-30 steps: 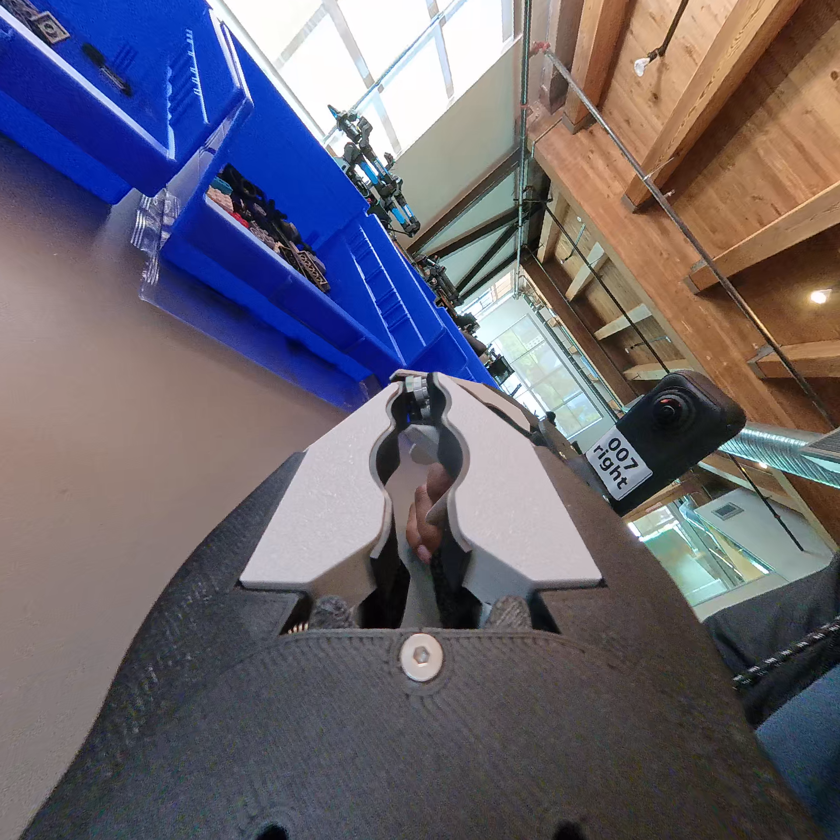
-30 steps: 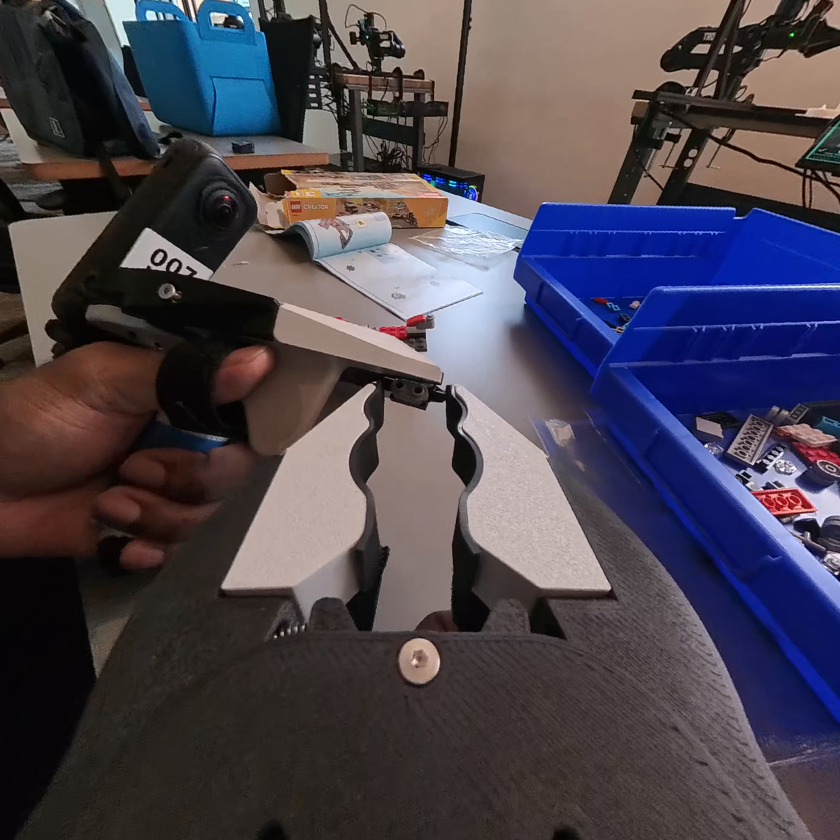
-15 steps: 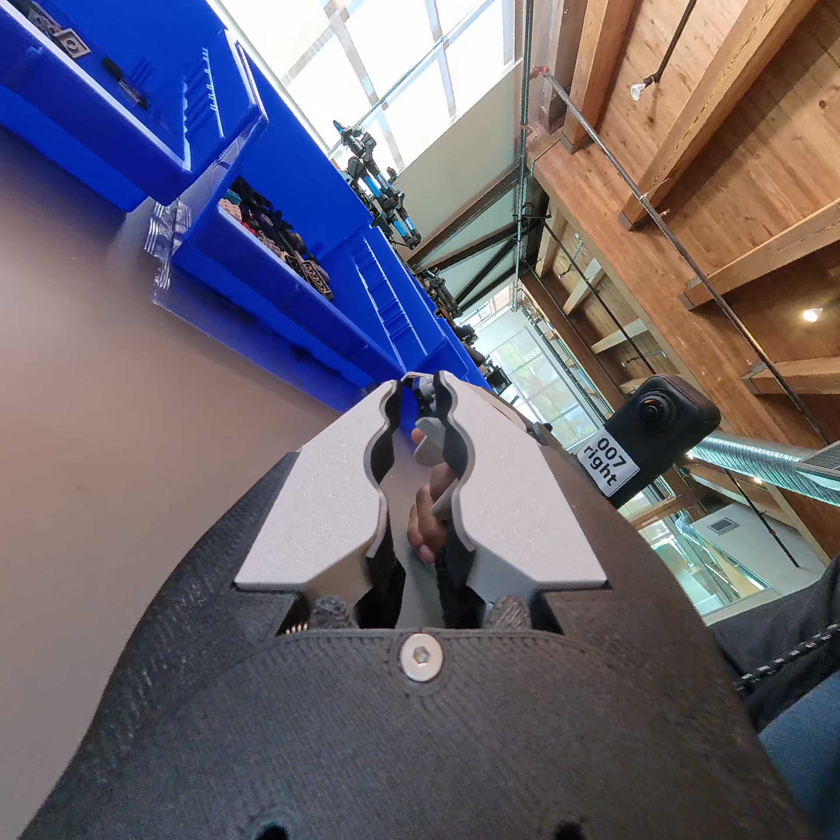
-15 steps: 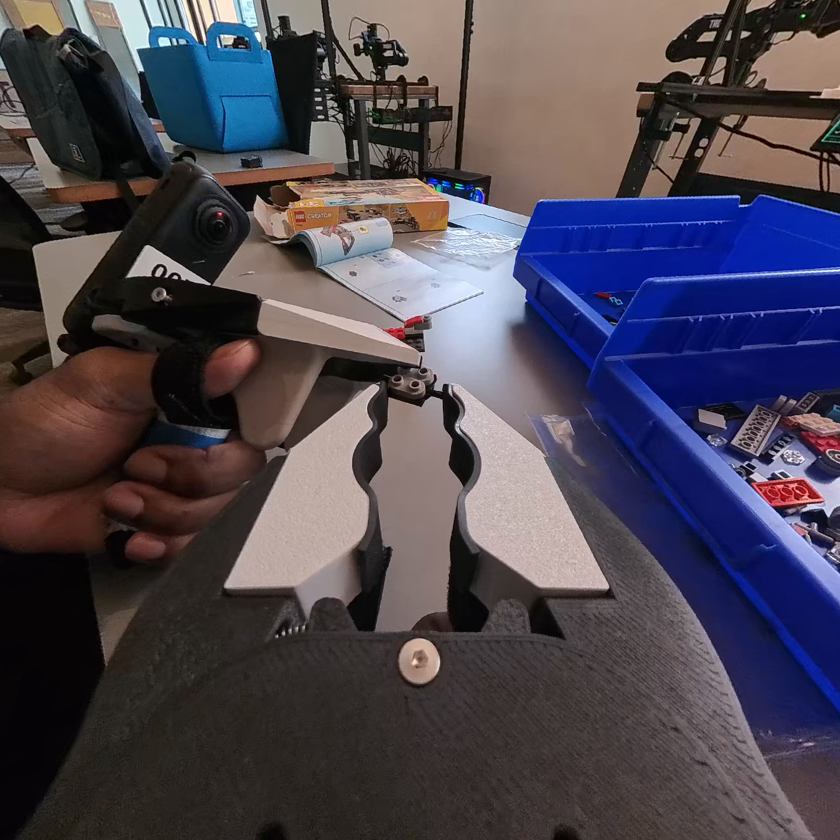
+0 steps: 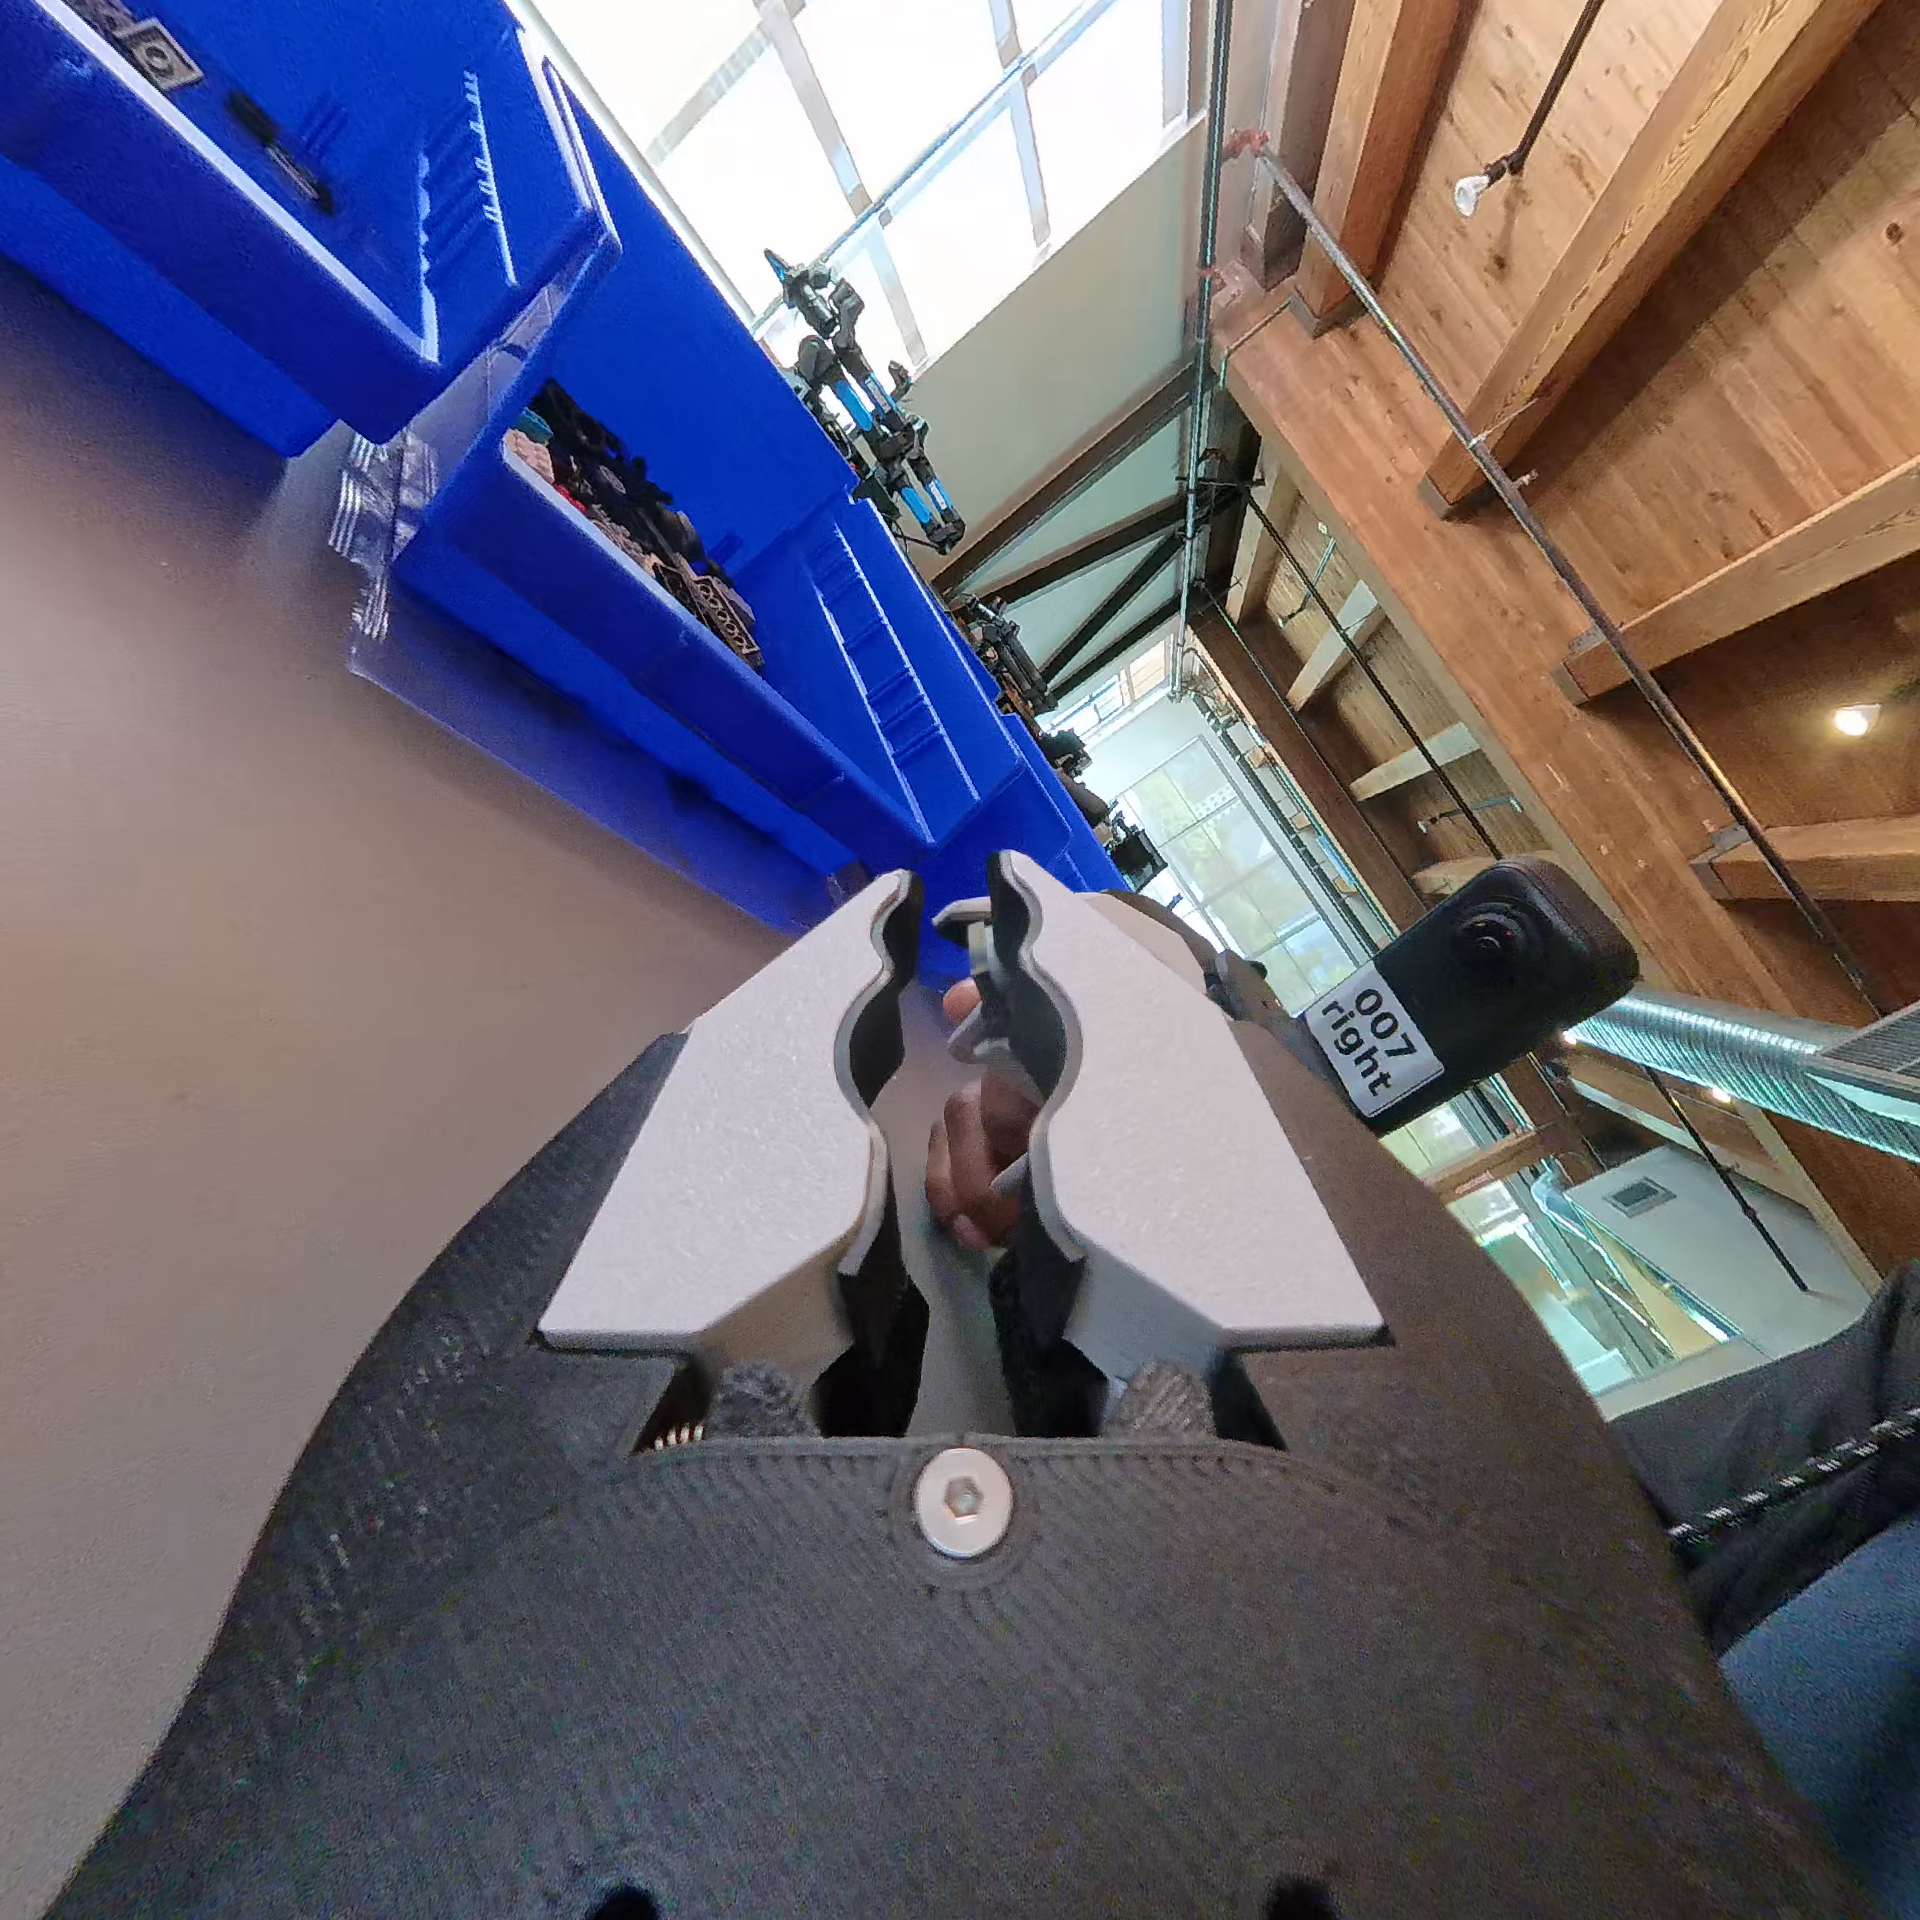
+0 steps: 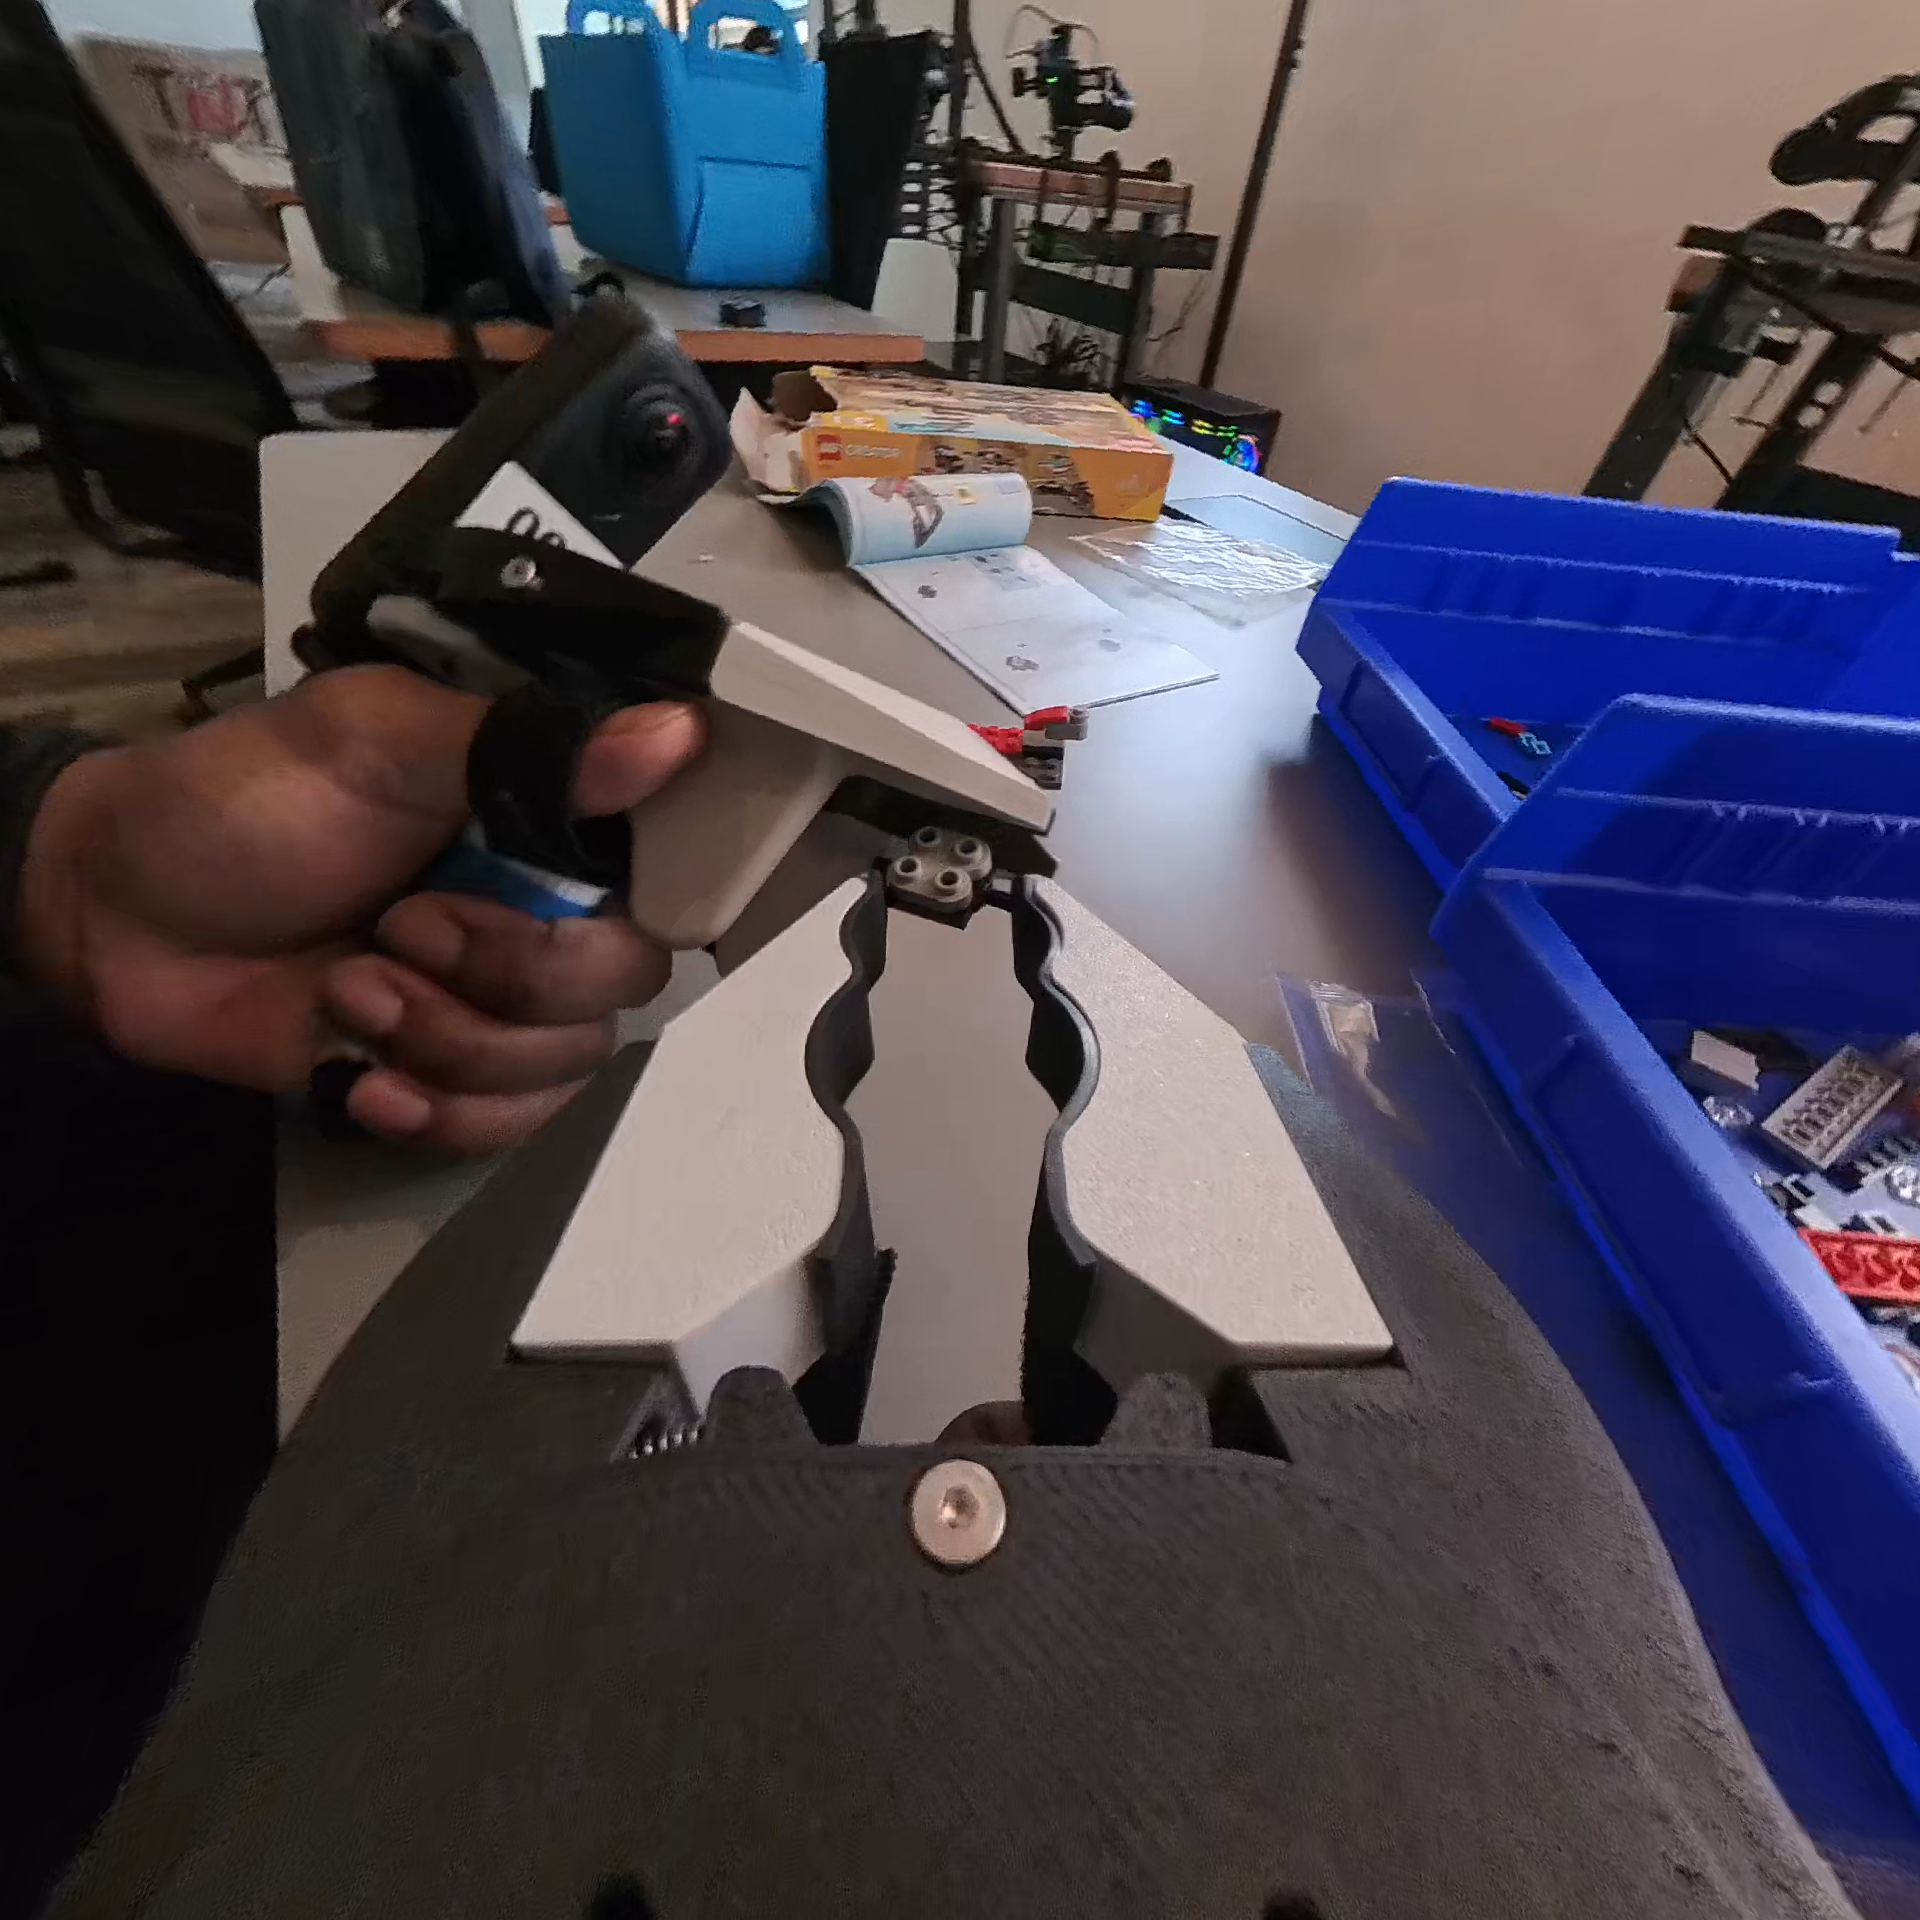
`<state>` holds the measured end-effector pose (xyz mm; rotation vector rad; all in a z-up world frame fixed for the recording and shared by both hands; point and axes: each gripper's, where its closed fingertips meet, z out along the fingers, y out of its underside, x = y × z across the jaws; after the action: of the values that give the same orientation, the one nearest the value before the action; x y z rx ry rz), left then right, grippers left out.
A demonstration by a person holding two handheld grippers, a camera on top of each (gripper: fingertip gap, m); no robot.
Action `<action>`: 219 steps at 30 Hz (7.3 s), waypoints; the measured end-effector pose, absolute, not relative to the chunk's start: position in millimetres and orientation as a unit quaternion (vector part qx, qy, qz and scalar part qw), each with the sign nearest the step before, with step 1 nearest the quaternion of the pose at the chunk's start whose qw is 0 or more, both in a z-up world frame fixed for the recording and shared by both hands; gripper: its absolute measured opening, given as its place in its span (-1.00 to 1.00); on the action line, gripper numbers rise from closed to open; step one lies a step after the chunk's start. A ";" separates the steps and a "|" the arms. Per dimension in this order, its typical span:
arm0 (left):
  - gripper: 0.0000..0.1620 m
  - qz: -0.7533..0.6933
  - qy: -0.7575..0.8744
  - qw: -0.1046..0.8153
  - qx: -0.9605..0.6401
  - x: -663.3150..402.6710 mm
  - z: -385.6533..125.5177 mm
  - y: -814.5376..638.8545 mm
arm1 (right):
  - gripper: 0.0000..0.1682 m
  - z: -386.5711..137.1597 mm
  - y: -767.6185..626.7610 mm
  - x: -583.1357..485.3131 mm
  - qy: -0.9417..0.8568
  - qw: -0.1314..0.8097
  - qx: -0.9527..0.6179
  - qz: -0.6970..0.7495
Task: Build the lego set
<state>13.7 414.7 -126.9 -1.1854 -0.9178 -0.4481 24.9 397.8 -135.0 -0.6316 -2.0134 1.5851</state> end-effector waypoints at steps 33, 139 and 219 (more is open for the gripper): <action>-0.88 -0.201 -0.398 0.713 -0.541 18.7 -123.6 416.4 | -0.65 -125.8 414.1 17.7 -0.727 0.306 -0.233 0.569; -0.88 -0.051 -0.412 0.692 -0.591 12.8 -132.9 419.4 | -0.81 -131.9 411.4 13.4 -0.733 0.297 -0.286 0.541; -0.48 -0.081 -0.301 0.863 -0.397 80.4 -34.4 440.3 | -0.35 -4.6 516.0 20.5 -0.068 -0.074 -0.350 0.931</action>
<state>80.4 440.3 -34.4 -0.8321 -0.6313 -0.1690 20.5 516.0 -4.6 -1.1561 -0.2252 3.0716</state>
